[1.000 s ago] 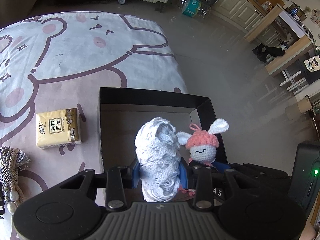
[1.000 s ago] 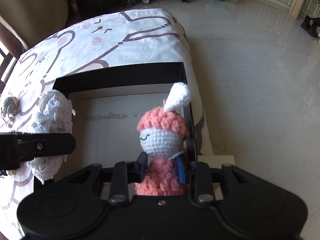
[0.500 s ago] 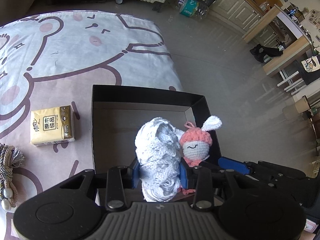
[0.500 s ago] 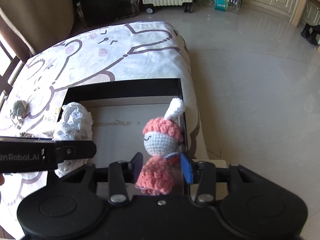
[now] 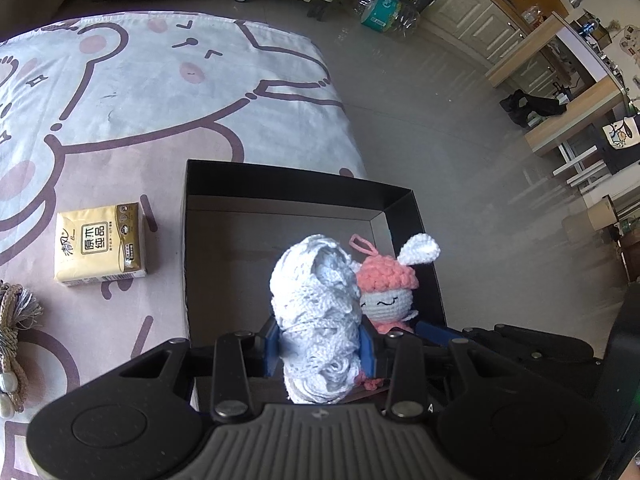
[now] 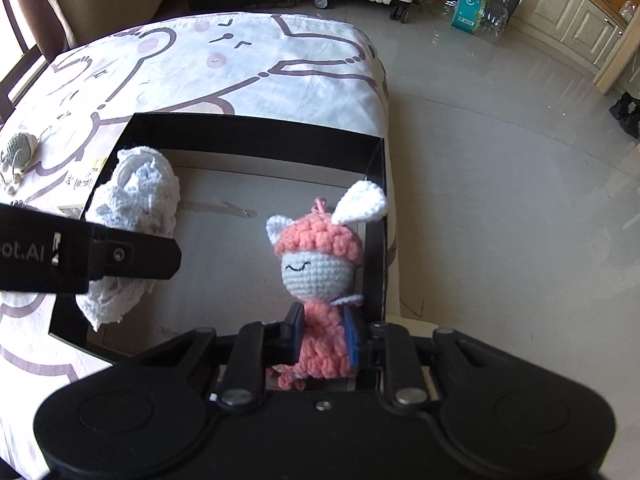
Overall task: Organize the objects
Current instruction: 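Carry the bunny and lace bundle with both tools over the open black box, then lower both items into the box and open both grippers, withdrawing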
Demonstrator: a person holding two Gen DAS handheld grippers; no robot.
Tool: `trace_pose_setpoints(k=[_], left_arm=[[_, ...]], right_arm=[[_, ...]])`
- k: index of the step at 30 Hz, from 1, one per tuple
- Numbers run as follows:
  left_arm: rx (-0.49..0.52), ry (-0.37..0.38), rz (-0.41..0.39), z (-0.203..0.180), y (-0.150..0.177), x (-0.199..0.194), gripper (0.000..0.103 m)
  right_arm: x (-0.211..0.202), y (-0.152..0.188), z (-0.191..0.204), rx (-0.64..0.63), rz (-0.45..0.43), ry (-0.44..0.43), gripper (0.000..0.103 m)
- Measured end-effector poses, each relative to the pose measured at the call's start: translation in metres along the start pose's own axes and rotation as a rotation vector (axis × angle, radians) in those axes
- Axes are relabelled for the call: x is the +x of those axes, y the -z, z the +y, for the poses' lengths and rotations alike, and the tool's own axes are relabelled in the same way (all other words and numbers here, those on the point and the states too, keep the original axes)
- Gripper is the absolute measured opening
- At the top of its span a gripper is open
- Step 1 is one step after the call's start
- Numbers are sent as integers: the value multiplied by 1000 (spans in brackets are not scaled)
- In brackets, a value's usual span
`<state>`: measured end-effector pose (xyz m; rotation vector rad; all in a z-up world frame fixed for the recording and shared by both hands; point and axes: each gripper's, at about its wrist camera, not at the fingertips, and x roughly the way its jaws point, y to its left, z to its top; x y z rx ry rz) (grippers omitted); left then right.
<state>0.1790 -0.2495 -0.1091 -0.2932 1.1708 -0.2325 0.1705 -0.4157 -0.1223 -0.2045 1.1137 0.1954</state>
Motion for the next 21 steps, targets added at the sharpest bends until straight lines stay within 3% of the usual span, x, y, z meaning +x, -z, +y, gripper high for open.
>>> trace_pose_setpoints(k=[8,16,18,21], left_arm=[[-53,39,16,-4,8,12,40],[-78,58,10,-12,15,27,41],[-99,52,19,-10,15,32,49],[-126,49,33,-5,14,36,52]], right_arm=[[-30,7,-20,86,-59,-81,22],[-40,12,-26,100,-71,-102,22],[-40,13,-26,101,-71,-107,22],[-40,13,-27,103,-69,-110,22]])
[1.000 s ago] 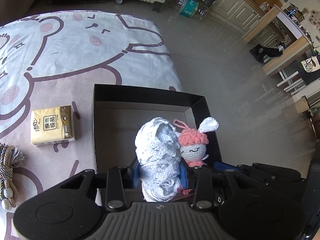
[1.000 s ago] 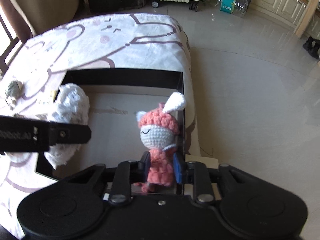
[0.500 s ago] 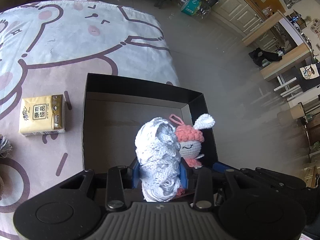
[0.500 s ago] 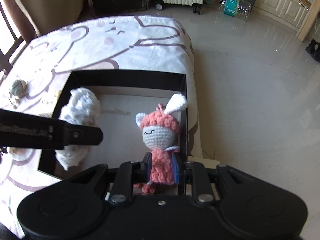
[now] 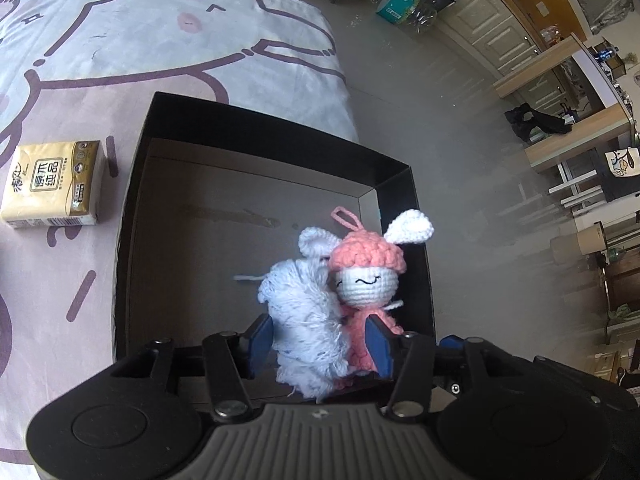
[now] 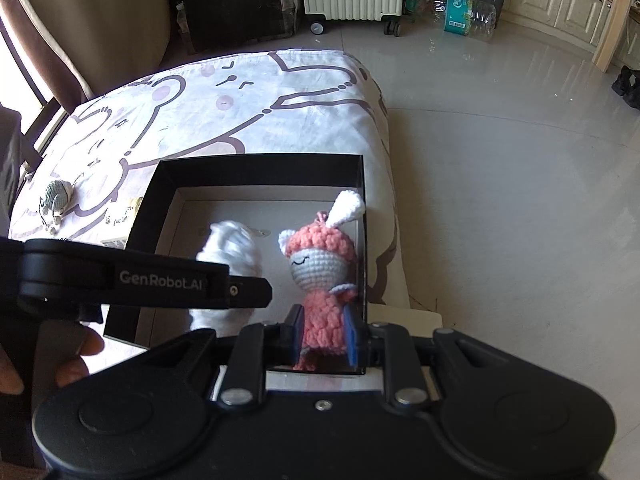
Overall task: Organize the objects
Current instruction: 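Lower both items into the box and open both grippers, withdrawing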
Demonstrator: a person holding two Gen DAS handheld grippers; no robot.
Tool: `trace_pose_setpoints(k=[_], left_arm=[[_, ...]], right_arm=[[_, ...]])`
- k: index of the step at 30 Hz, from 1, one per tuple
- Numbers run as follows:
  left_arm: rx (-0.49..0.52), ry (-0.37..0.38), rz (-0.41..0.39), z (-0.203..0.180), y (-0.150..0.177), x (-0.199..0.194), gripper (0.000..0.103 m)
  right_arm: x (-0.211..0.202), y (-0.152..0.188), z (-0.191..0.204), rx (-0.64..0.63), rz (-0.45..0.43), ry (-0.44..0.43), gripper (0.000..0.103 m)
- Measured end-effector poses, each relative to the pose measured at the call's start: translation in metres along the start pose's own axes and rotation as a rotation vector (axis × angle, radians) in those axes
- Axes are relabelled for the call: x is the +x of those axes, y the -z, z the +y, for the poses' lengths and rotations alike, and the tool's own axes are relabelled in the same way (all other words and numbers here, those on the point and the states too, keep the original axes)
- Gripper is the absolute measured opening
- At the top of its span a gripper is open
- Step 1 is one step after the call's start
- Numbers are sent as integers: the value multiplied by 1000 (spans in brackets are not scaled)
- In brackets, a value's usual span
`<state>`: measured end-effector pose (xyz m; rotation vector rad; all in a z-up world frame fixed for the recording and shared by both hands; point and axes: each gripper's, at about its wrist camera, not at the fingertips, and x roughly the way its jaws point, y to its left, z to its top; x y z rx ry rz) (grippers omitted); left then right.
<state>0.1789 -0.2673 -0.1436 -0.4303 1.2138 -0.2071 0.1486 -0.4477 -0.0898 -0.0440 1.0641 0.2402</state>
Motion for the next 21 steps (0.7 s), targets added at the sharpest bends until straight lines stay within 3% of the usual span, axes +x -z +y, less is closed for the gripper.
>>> trace_pose_setpoints(k=[4,6,14,17,21], left_arm=[[-6,-8,-2,3,-2,0,49],[-2,-9,2,3,-2,0,40],[22,-24,12,1,-1,-3,38],[64,-64,13,-4,-1,-8,38],[196,-169,-10,-16,-1,-24,38]], right_arm=[[-1,1,-1,2,0,-1,22],[-1,0,-2,5,1,-2,22],[-3,1,-2,7,3,-7,23],[-5,1,-2,20,2,-6,23],[-10,4,-5,76,-11,-13,23]])
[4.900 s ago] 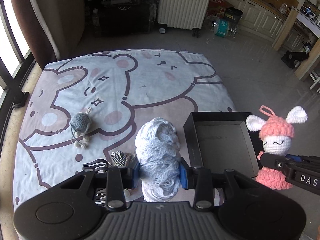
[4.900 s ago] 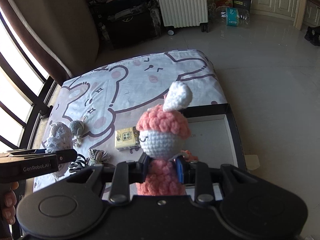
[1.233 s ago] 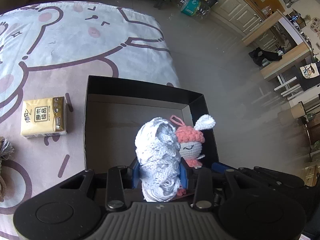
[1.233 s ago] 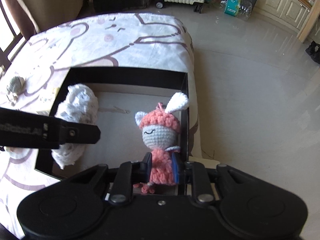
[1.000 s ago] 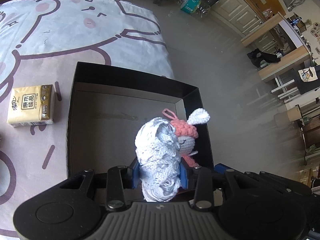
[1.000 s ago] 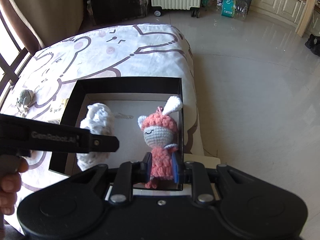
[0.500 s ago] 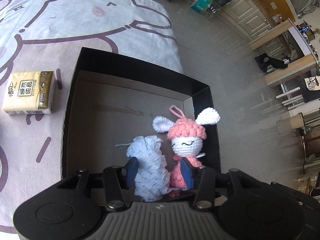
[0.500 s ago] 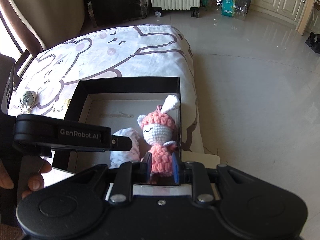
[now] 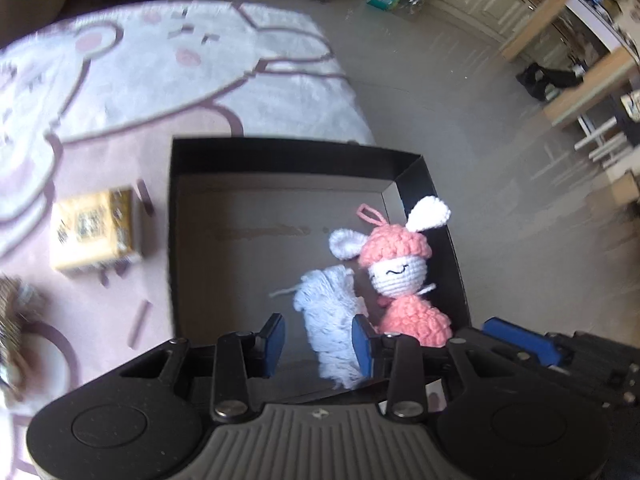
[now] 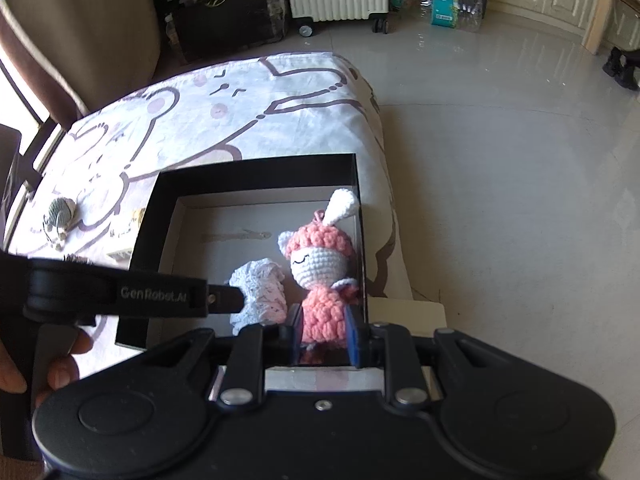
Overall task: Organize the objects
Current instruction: 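Lower both items into the box and open both grippers, withdrawing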
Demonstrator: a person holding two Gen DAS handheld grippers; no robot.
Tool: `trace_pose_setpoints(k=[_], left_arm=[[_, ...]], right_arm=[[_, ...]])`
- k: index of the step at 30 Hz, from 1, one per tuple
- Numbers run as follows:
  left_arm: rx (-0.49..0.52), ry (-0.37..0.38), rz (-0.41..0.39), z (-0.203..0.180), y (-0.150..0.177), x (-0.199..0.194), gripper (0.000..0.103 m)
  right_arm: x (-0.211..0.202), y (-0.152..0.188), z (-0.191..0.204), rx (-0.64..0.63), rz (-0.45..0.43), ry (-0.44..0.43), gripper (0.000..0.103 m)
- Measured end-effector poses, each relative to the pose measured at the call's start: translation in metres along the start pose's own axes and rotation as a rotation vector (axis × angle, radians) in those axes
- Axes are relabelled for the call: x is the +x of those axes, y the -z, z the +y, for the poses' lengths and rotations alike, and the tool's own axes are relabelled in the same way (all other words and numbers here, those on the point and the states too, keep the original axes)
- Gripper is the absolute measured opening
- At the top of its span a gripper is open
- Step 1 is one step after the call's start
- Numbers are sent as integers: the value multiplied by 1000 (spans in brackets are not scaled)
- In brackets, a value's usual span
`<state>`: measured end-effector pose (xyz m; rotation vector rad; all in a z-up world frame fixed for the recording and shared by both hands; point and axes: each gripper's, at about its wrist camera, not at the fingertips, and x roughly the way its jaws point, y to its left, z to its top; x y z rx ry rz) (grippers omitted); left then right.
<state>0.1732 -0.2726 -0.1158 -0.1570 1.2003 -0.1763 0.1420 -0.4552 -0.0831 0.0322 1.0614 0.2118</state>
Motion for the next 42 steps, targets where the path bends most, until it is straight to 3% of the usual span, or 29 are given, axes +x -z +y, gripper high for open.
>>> trace_pose_setpoints(k=[13,15,19,24,29,38,42], left_arm=[[56,-63,-19,7,3,-37,41],[69,-78,-18,8,4,-40,50],[90,-110,-33,13,6,-49,60],[101,-134,-47,20,8,-59,80],[103,-141,-61,28,11,-65,92],[121,-152,-80,35,17,-72,103],[145,-157,-80,36,19,-73,103]], right_arm=[[-24,4,4,75,-44,14,30],[-26,4,5,79,-47,20,30],[-33,6,7,97,-63,44,39],[-38,10,9,120,-71,57,50],[-42,15,14,131,-82,79,67],[-50,22,16,138,-102,137,97],[-52,26,16,140,-109,166,101]])
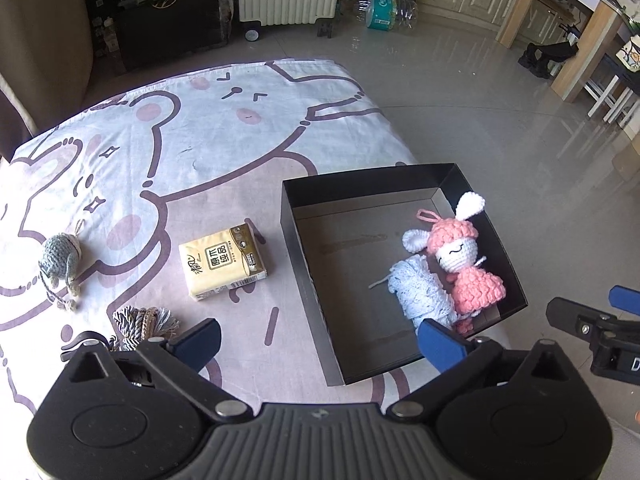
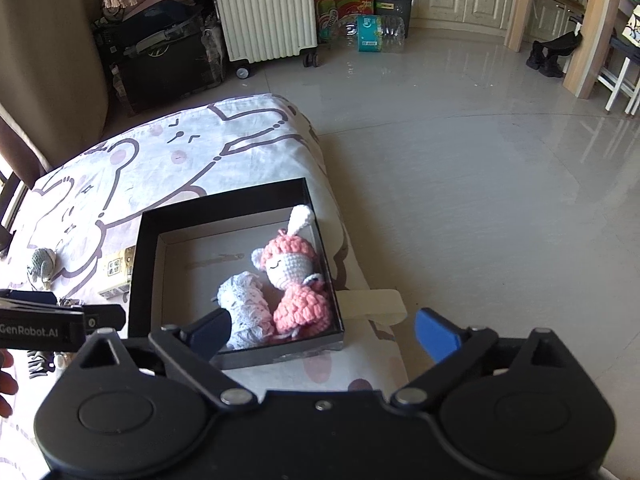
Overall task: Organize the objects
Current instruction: 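Lower both items into the box and open both grippers, withdrawing, then move the right tool toward the striped rope tassel while the left tool approaches the black claw clip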
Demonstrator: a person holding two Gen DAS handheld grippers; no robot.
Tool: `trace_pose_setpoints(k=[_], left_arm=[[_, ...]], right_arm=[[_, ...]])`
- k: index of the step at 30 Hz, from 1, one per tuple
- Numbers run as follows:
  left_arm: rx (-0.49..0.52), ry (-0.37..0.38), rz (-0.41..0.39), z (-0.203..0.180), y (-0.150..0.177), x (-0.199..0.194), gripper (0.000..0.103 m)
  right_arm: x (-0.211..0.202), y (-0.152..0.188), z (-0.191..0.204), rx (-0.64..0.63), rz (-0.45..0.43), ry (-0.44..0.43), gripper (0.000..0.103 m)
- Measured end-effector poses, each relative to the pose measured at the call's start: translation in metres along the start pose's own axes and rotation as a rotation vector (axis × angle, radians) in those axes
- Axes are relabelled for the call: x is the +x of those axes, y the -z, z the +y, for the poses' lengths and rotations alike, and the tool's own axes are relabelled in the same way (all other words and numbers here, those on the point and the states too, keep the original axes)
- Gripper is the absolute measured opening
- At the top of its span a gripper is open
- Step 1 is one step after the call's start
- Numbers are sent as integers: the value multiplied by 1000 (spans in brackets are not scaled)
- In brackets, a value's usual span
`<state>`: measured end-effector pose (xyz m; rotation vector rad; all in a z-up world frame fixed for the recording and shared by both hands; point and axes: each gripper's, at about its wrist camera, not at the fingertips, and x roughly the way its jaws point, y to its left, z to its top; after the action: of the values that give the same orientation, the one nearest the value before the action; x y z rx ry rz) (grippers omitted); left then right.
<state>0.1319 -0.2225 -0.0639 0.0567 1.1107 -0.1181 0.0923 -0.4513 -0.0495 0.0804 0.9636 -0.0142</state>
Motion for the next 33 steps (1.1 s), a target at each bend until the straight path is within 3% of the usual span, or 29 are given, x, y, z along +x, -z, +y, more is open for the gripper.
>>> trace_pose_setpoints(k=[24,33], left_arm=[[-1,2,-16,19,1,-3,103],[-49,-21,-28,53,1,-6,103]], right_arm=[[-3,8,-8,35,0,55,103],[2,9,-4,41,3,60,103]])
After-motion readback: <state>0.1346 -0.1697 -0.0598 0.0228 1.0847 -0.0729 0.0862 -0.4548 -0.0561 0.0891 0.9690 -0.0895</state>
